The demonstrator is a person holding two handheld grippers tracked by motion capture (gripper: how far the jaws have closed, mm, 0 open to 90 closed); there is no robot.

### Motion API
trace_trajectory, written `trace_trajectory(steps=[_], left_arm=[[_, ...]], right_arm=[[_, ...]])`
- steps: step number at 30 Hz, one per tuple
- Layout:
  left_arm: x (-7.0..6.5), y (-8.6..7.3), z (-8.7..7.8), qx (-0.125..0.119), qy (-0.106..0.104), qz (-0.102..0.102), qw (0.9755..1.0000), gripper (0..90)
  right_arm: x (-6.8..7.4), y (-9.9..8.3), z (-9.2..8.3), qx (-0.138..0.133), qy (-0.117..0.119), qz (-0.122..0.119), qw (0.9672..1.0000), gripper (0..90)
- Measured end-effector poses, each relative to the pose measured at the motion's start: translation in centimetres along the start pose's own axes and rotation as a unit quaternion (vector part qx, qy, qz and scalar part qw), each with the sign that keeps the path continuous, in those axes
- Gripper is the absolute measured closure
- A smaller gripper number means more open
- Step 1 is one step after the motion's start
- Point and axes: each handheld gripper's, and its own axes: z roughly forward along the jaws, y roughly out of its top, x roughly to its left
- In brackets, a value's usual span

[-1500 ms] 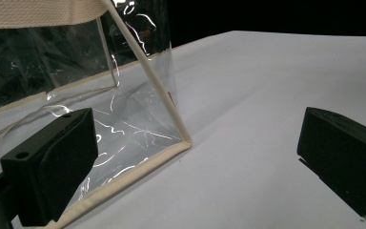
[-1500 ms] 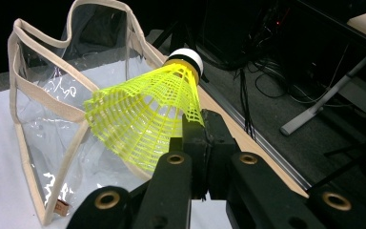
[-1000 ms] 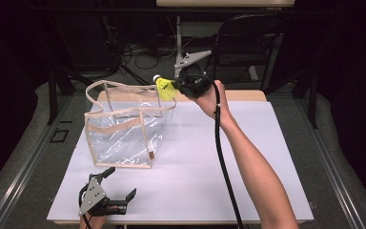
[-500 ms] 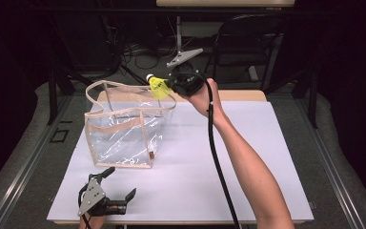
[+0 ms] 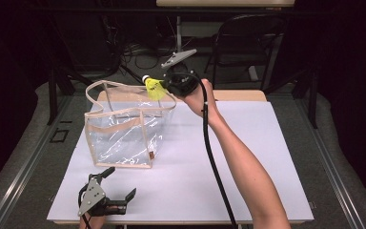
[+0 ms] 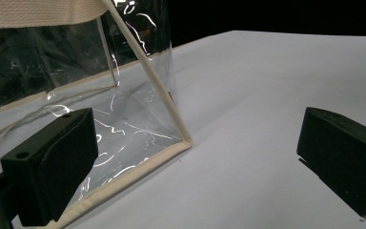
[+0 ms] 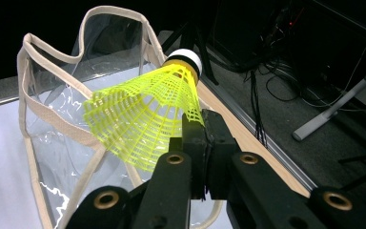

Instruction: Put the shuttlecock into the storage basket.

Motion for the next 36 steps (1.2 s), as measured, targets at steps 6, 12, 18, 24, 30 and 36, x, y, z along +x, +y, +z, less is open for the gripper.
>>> trace_trajectory(steps=[6,12,18,24,30,36], left_arm=[[0.0,0.0,0.0,0.001,0.0,0.0,1.0,0.1],[0.0,0.0,0.0,0.0,0.002,0.0,1.0,0.1],[0.0,0.0,0.0,0.002,0.001,0.001,1.0,0.1],[0.0,0.1,-0.1,-0.001,0.001,0.0,1.0,0.1],[-0.1,0.1,-0.1,-0.001,0.001,0.0,1.0,0.1],[-0.1,0.1,-0.1,-0.001,0.001,0.0,1.0,0.1]], right_arm=[[0.2,0.1,0.3,0.001,0.0,0.0,1.0,89.3],[0.3,0.2,0.7,0.003,0.0,-0.002,1.0,89.3],[0.4,0.2,1.1,0.003,0.0,0.002,1.0,89.3],[0.5,0.1,1.4,0.003,-0.001,0.006,1.0,89.3],[0.8,0.1,1.9,0.004,-0.001,0.007,1.0,89.3],[1.1,0.2,2.5,0.006,0.001,0.006,1.0,89.3]])
